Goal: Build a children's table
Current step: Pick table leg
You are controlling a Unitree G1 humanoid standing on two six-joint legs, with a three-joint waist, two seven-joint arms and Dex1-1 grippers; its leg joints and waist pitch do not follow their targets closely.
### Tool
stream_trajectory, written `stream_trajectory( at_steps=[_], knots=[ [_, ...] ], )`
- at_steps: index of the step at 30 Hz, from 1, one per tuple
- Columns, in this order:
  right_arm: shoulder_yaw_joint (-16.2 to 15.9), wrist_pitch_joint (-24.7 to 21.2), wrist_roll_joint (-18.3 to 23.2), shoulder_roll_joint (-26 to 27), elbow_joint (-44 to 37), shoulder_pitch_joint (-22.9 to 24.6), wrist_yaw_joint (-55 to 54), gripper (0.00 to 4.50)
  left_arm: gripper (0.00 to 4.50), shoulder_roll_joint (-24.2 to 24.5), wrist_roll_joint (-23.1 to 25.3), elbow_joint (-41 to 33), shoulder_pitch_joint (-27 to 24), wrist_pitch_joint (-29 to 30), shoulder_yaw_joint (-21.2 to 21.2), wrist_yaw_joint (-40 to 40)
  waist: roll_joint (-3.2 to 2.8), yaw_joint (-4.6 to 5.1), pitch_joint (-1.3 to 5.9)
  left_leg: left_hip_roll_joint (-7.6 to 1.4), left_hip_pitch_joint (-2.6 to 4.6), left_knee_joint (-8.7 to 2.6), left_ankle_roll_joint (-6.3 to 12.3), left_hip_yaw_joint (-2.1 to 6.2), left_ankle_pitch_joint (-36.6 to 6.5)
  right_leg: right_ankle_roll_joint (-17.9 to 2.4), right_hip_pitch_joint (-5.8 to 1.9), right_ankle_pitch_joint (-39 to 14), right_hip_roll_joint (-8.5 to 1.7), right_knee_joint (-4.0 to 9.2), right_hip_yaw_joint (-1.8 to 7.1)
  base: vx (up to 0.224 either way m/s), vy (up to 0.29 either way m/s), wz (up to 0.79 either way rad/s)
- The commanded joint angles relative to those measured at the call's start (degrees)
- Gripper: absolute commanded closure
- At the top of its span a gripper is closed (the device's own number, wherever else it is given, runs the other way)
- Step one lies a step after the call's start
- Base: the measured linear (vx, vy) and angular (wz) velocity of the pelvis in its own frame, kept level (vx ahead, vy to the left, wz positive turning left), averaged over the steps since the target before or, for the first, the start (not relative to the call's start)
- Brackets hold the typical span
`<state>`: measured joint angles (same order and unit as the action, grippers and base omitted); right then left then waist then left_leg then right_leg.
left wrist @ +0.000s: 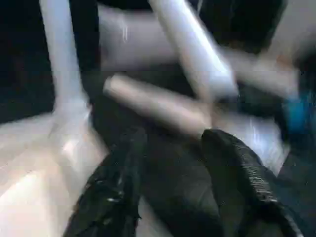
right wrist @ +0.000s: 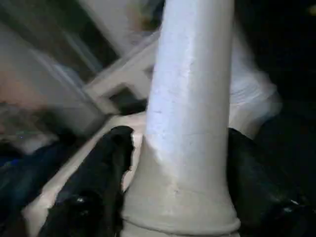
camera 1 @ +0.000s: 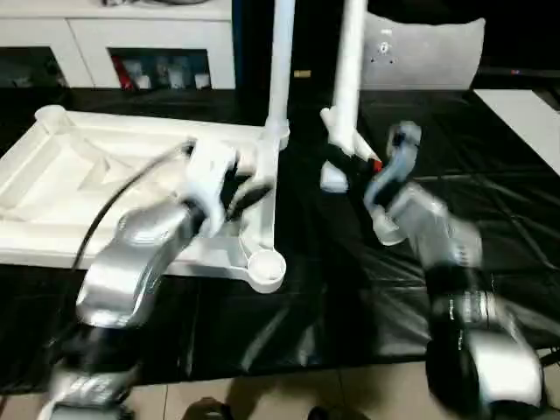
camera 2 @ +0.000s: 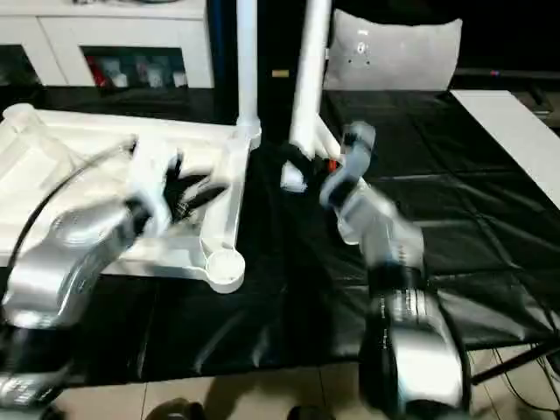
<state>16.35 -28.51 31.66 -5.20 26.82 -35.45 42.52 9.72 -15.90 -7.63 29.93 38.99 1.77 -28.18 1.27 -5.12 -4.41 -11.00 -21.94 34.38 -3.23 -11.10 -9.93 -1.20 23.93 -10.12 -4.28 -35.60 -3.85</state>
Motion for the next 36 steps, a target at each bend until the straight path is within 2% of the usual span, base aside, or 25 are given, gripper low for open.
stream_trajectory(
  at_steps=[1,2,3,4,5,6,7,8,11,12,13,18,19,20,22,24,26,30,36],
  knots=[
    [-0.7,-2.4,5.8,-1.1,-8.5,1.8,4.7,1.96,2.20,-2.8,-4.3,0.4,1.8,2.3,3.1,2.3,-0.32,-0.24,4.90,-2.11,1.03,-3.73,2.09,0.96,-9.1,-13.5,-3.91,-5.8,-3.71,3.79,2.59,0.000,0.000,0.00],
    [-1.0,-3.0,6.7,-1.3,-9.8,2.7,5.6,1.96,2.20,-3.9,-5.6,0.5,2.5,3.0,4.0,2.8,-0.34,-0.55,4.83,-2.09,1.10,-3.64,1.87,0.99,-9.5,-12.8,-3.84,-8.0,-3.86,4.08,2.59,0.000,0.000,0.00],
    [-1.3,-3.7,7.6,-1.5,-11.0,3.5,6.5,1.96,1.95,-4.9,-6.9,0.6,3.1,3.6,4.9,3.3,-0.19,-0.23,4.64,-2.02,0.99,-3.71,1.81,0.82,-10.0,-12.6,-3.79,-9.2,-3.75,4.30,2.68,0.000,0.000,0.00],
    [-1.9,-5.0,8.8,-1.9,-13.1,5.0,7.8,1.96,1.91,-6.6,-9.2,0.9,4.1,4.3,6.1,4.0,-0.21,-0.54,4.64,-2.01,1.14,-3.66,1.70,0.85,-10.5,-11.8,-3.69,-11.6,-3.79,4.62,2.59,0.000,0.000,0.00],
    [-1.9,-5.0,8.8,-1.9,-13.1,5.0,7.8,1.96,1.89,-6.6,-9.2,0.9,4.1,4.3,6.1,4.0,-0.13,-0.56,4.55,-1.96,1.04,-3.68,1.66,0.94,-10.8,-11.4,-3.64,-12.8,-3.81,4.76,2.55,0.000,0.000,0.00],
    [-3.1,-8.5,11.3,-2.2,-18.4,8.3,10.4,1.96,1.89,-10.1,-14.3,1.5,6.3,6.1,8.6,5.0,-0.07,-0.42,4.63,-1.94,0.80,-3.83,1.41,1.18,-10.8,-10.4,-3.71,-14.7,-3.81,4.82,2.40,0.000,0.000,0.00],
    [-3.4,-10.0,12.2,-2.1,-20.5,9.6,11.2,1.96,1.66,-11.3,-16.0,1.8,7.1,6.7,9.4,5.5,-0.09,-0.86,4.74,-1.94,1.19,-3.55,1.59,0.94,-10.7,-10.0,-3.54,-15.0,-3.81,5.10,2.52,0.000,0.000,0.00],
    [-4.1,-11.0,12.6,-2.3,-22.0,10.5,11.9,1.96,1.66,-12.5,-18.0,1.9,7.9,7.5,10.1,5.8,-0.10,-0.92,4.58,-1.99,1.17,-3.62,1.81,0.97,-10.7,-9.9,-3.41,-15.0,-3.75,5.28,2.54,0.000,0.000,0.00],
    [-5.3,-12.2,13.1,-2.6,-24.1,11.9,12.4,1.96,1.29,-14.4,-21.3,2.0,9.3,9.1,11.6,6.1,0.07,-0.83,4.82,-2.00,0.57,-3.81,1.73,1.32,-9.3,-9.5,-3.69,-14.8,-3.71,5.07,2.19,0.000,0.000,0.00],
    [-6.0,-12.5,13.4,-2.9,-24.7,12.4,12.4,1.96,1.29,-15.2,-23.1,2.0,10.1,9.9,12.5,6.5,0.03,-0.95,4.67,-2.03,0.89,-3.73,1.52,1.17,-9.7,-9.4,-3.31,-15.0,-3.72,5.28,2.25,0.000,0.000,0.00],
    [-6.4,-12.7,13.6,-3.1,-25.0,12.7,12.5,1.96,1.17,-15.7,-24.2,2.0,10.5,10.4,13.1,6.8,0.06,-0.99,4.61,-1.94,0.81,-3.73,1.48,1.16,-10.0,-9.5,-3.46,-15.4,-3.77,5.31,2.24,0.000,0.000,0.00],
    [-7.9,-14.5,15.0,-3.9,-27.8,14.1,13.1,1.96,0.79,-15.2,-25.5,1.4,10.8,12.1,12.7,6.8,0.35,-1.08,4.51,-1.93,0.71,-3.82,1.83,1.22,-9.2,-7.6,-3.44,-16.4,-3.73,5.47,2.28,0.000,0.000,0.00],
    [-7.9,-14.5,15.0,-3.9,-27.8,14.1,13.1,1.96,0.74,-15.2,-25.5,1.4,10.8,12.1,12.7,6.8,0.31,-1.14,4.50,-1.93,0.71,-3.82,1.82,1.22,-9.0,-7.5,-3.44,-16.3,-3.67,5.48,2.28,0.000,0.000,0.00],
    [-8.0,-15.2,15.3,-4.0,-28.4,14.4,13.3,1.96,0.74,-15.0,-25.9,1.3,10.8,12.4,12.7,7.1,0.62,-1.11,4.55,-1.98,0.70,-3.80,1.84,1.20,-8.8,-7.4,-3.40,-15.8,-3.69,5.43,2.31,0.000,0.000,0.00],
    [-8.2,-16.0,15.8,-4.2,-29.0,14.8,13.5,1.96,0.52,-14.6,-26.6,1.0,10.5,12.5,12.4,7.0,0.45,-1.34,4.54,-1.98,0.72,-3.78,1.90,1.22,-8.4,-7.5,-3.38,-15.4,-3.77,5.35,2.34,0.000,0.000,0.00],
    [-8.6,-16.1,16.1,-4.5,-29.2,14.9,13.6,1.96,0.37,-14.6,-27.2,0.9,10.5,12.7,12.6,7.2,0.58,-1.51,4.60,-1.96,0.64,-3.76,1.84,1.19,-7.8,-7.7,-3.46,-14.8,-3.78,5.25,2.34,0.000,0.000,0.00],
    [-9.1,-16.1,16.3,-4.8,-29.2,15.1,13.6,1.96,0.34,-14.4,-27.8,0.9,10.4,12.8,12.8,7.2,0.57,-1.49,4.52,-1.95,0.65,-3.77,1.67,1.15,-8.0,-7.6,-3.41,-14.9,-3.80,5.30,2.35,0.000,0.000,0.00],
    [-9.6,-16.2,15.6,-5.0,-29.1,15.4,13.3,1.96,0.70,-14.1,-29.2,1.0,10.2,12.8,13.6,6.7,0.57,-1.49,4.42,-1.95,0.63,-3.84,1.37,1.19,-8.6,-7.0,-3.41,-16.3,-3.85,5.44,2.34,0.000,0.000,0.00],
    [-10.0,-16.1,15.8,-5.4,-29.0,15.4,12.9,1.96,1.22,-13.4,-29.6,1.0,10.0,12.2,13.1,6.3,0.46,-1.45,4.47,-1.96,0.69,-3.86,1.10,1.22,-8.6,-6.8,-3.37,-15.7,-3.78,5.39,2.36,0.000,0.000,0.00]
  ],
)
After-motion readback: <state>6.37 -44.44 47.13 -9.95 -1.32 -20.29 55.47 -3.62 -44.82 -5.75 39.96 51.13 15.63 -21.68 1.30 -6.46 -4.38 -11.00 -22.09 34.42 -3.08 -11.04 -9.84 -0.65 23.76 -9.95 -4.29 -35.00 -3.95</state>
